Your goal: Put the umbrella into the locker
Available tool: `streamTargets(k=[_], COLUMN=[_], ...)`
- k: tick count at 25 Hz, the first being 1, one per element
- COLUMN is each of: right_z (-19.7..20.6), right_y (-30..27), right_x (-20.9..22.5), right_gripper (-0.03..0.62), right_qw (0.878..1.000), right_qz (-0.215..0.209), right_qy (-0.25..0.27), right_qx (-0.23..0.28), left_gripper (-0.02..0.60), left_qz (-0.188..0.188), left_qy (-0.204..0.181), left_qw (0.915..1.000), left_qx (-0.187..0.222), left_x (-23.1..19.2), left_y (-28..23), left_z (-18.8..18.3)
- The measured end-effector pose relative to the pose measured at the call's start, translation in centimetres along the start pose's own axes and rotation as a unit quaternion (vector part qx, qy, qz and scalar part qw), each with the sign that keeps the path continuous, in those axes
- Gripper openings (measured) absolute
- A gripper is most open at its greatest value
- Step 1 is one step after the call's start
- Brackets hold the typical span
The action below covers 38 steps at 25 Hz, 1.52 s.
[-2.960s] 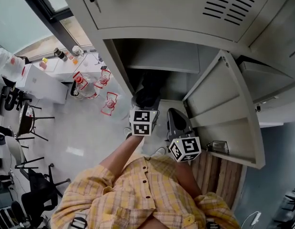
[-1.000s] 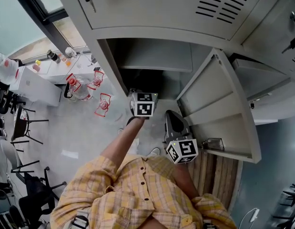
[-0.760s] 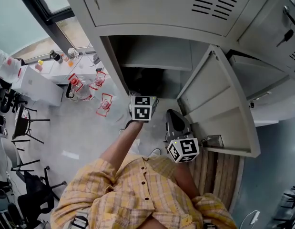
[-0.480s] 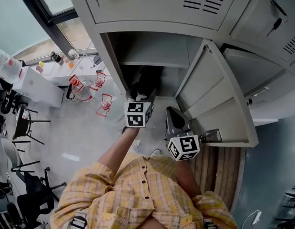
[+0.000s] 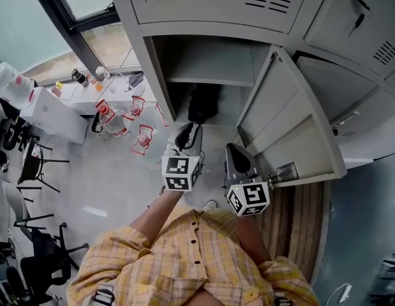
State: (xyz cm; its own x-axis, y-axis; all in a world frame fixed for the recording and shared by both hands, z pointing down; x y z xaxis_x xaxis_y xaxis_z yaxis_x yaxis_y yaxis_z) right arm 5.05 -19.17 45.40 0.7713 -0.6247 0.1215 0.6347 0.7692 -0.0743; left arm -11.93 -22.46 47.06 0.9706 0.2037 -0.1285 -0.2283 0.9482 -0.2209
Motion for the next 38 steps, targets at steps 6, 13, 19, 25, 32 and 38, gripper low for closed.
streamTargets(k=[6,13,19,25,32,38], right_z=[0.0,-0.3,-0.5,-0.4,-0.5,-0.4], right_y=[0.9,1.8,2.5,2.8,3.0,3.3], right_x=[-0.9,-1.7,-2.0,-2.0,-1.9,-1.8], right_gripper=[-0.003,-0.002,-0.002,-0.003,-0.003,-0.003], right_qw=[1.000,1.000,1.000,1.000,1.000,1.000], right_qz=[-0.003,0.001,0.005,0.008,0.008,0.011], right_qy=[0.002,0.012,0.015,0.017,0.019,0.020], right_qx=[-0.002,0.009,0.013,0.014,0.016,0.015], left_gripper=[0.001,0.000,0.000,0.000,0.000,0.000], left_qz=[-0.005,0.002,0.009,0.011,0.010,0.019], left_qy=[0.000,0.007,0.003,-0.002,-0.013,-0.003], left_qw=[0.9998,0.9994,0.9991,0.9989,0.9988,0.9986], left_qx=[0.017,0.034,0.040,0.046,0.047,0.049], left_x=[0.8,1.6,2.5,3.2,4.0,4.2], left_y=[3.0,5.1,6.7,7.7,8.4,8.4], left_z=[0.3,0.7,0.8,1.1,1.5,1.5])
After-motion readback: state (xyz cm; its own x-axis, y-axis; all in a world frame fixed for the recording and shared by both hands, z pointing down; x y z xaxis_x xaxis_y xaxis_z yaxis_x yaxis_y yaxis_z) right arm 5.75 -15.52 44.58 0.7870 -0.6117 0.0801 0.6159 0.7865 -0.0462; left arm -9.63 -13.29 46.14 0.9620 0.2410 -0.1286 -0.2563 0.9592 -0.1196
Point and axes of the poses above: the fingertips, and each gripper's own axes: y backward along the fingers, x to its right, z out of its underside, the point moved 7 cm from there along y, backward along the fingers, and after that the axes turned 2 degrees about y, right-handed, at the moved point
